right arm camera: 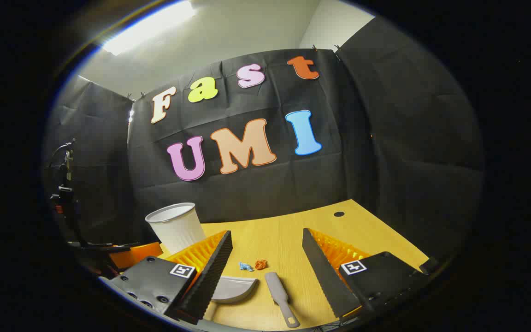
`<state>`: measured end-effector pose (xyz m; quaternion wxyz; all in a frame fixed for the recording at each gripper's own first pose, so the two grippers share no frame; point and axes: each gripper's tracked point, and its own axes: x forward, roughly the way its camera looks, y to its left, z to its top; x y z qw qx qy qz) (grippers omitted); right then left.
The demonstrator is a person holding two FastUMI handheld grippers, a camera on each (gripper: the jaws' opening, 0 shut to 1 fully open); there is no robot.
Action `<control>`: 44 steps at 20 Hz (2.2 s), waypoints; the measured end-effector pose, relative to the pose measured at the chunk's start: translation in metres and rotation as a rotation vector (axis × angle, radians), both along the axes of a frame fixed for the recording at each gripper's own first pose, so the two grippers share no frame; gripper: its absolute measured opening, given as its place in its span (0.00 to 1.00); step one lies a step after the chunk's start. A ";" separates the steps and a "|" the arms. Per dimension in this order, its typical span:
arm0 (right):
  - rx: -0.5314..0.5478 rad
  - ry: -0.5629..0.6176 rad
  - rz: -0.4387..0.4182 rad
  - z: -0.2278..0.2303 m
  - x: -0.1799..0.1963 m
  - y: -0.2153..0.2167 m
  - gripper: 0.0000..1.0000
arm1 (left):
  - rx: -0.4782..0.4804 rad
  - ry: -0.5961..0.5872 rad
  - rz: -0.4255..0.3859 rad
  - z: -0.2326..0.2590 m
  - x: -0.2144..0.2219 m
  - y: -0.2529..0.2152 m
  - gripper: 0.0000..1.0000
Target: Pick up the small broom and dustpan from the desktop, sweep the trash into the dustpan with the broom, and then empty the trash into the garbage bin.
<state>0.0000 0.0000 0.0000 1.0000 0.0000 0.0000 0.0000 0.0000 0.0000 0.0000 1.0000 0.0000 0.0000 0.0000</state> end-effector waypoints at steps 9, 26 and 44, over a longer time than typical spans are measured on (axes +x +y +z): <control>0.019 0.020 -0.003 -0.009 0.001 -0.004 0.98 | 0.020 0.014 -0.005 -0.004 -0.002 -0.002 0.94; 0.019 0.032 0.003 -0.014 0.000 0.003 0.98 | 0.041 0.037 -0.044 -0.012 -0.001 -0.003 0.93; -0.002 0.084 0.020 -0.034 0.008 0.008 0.98 | 0.043 0.103 -0.031 -0.037 -0.002 0.004 0.93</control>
